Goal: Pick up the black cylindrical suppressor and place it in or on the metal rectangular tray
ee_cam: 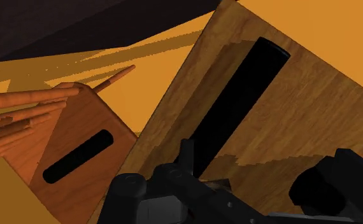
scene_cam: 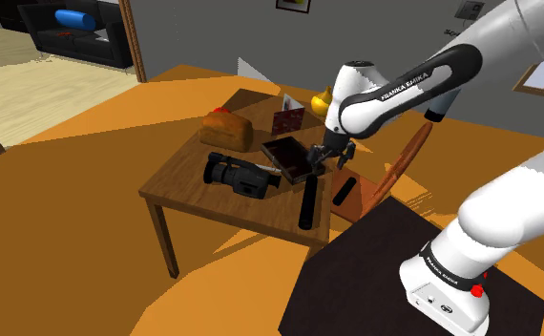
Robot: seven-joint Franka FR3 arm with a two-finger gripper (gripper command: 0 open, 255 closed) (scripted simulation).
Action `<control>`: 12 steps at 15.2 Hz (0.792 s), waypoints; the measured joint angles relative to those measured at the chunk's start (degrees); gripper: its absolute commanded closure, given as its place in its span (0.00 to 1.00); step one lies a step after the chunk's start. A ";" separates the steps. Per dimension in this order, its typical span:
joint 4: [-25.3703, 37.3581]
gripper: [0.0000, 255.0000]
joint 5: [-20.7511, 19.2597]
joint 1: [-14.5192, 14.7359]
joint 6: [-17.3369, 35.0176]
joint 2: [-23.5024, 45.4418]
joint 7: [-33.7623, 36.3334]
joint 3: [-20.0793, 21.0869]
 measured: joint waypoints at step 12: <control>9.24 0.00 -24.10 -0.65 18.57 31.32 33.89 -5.72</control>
